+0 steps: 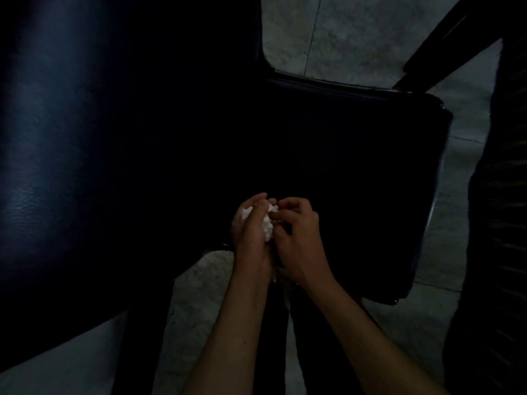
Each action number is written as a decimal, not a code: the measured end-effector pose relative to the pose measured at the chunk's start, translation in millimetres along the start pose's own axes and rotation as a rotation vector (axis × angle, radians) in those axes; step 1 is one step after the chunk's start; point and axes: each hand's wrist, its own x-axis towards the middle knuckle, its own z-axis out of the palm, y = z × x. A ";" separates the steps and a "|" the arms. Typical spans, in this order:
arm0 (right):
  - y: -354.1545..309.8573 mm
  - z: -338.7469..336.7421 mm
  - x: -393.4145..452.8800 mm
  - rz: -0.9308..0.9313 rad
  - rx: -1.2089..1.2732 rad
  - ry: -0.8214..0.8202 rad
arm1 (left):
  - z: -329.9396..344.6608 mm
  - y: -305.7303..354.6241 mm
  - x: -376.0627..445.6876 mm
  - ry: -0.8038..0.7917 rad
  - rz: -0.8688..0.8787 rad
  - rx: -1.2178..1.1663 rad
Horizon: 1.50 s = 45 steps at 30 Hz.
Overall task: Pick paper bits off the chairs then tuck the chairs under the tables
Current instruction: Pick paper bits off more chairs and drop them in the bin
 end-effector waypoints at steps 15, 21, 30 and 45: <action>-106.5 -112.9 -21.6 -0.001 -0.170 0.163 | 55.9 116.5 -92.1 -0.178 0.583 0.893; -200.9 -162.2 -51.0 -0.168 -0.484 0.208 | 62.5 207.6 -169.6 -0.085 0.951 1.070; -336.9 -184.2 -97.5 -0.547 -0.612 0.276 | 36.6 313.2 -254.4 0.037 1.201 1.166; -436.4 -94.9 -69.0 -0.397 -0.644 0.408 | 18.9 469.9 -189.1 -0.133 1.278 1.150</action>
